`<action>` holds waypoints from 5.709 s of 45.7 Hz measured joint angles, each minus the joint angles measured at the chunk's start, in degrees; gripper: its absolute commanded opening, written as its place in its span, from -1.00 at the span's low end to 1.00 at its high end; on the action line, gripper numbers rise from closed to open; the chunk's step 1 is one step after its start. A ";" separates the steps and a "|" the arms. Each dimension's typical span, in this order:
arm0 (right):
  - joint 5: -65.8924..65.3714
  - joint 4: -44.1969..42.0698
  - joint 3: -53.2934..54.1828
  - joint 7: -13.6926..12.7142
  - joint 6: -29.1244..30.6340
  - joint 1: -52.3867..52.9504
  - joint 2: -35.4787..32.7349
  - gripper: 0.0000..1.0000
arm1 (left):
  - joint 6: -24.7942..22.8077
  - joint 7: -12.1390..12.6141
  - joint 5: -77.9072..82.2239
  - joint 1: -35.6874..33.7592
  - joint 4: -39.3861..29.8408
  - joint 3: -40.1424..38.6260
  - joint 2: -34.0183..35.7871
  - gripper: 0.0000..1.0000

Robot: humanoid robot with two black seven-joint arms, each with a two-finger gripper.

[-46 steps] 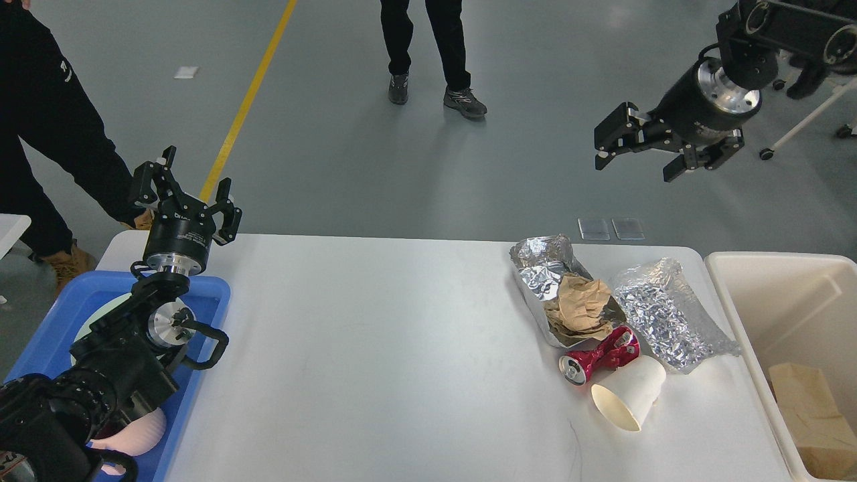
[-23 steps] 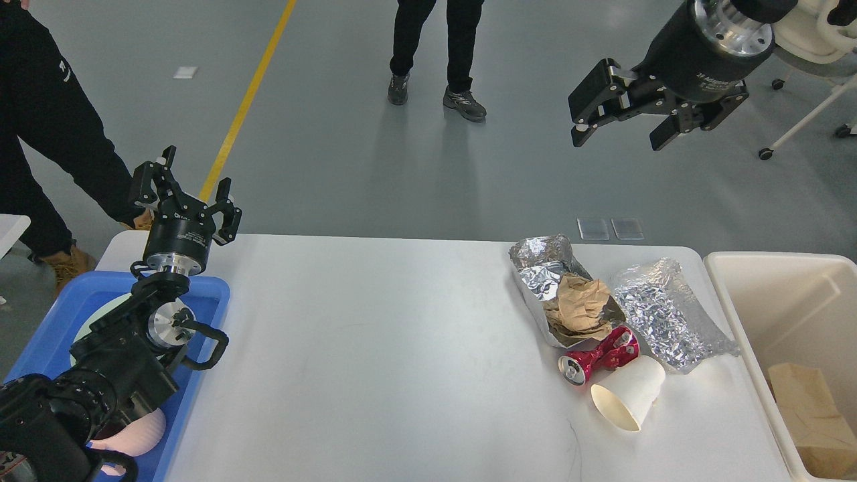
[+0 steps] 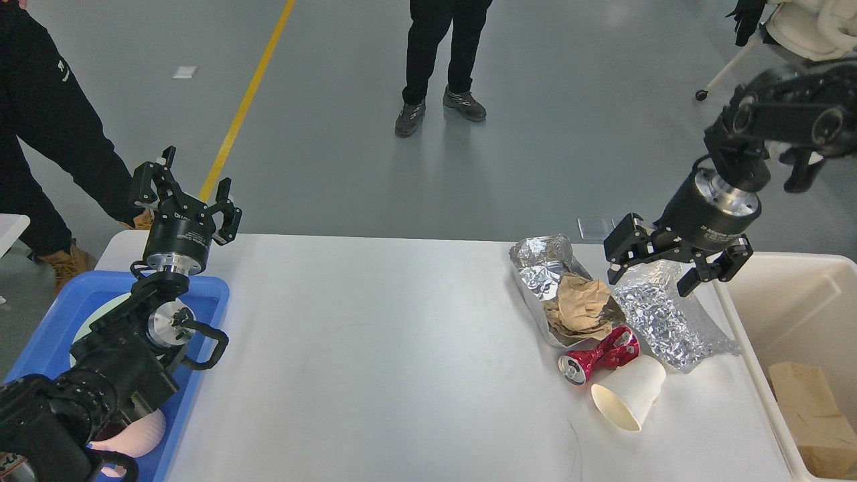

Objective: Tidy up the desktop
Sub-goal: 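Lower the right gripper and grasp the white paper cup, then carry the paper cup to the white bin and release it, then raise the right gripper and bring it back over the table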

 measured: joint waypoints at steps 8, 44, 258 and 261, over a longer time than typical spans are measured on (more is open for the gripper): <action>0.17 -1.29 0.67 0.00 -4.69 -7.88 -1.79 0.95 | 0.00 0.00 0.02 0.00 0.00 0.00 0.00 0.93; 8.01 -15.34 10.07 -1.11 -19.57 -32.88 0.78 0.95 | 0.00 0.00 0.06 0.00 0.00 0.00 0.00 0.93; 8.71 -38.97 8.23 -2.20 -46.00 -43.21 -10.32 1.00 | 0.00 0.00 0.02 0.00 0.00 0.00 0.01 0.93; 8.32 -36.86 7.43 -2.19 -45.85 -39.74 -9.96 1.00 | 0.00 0.00 0.03 0.00 0.00 0.00 0.01 0.93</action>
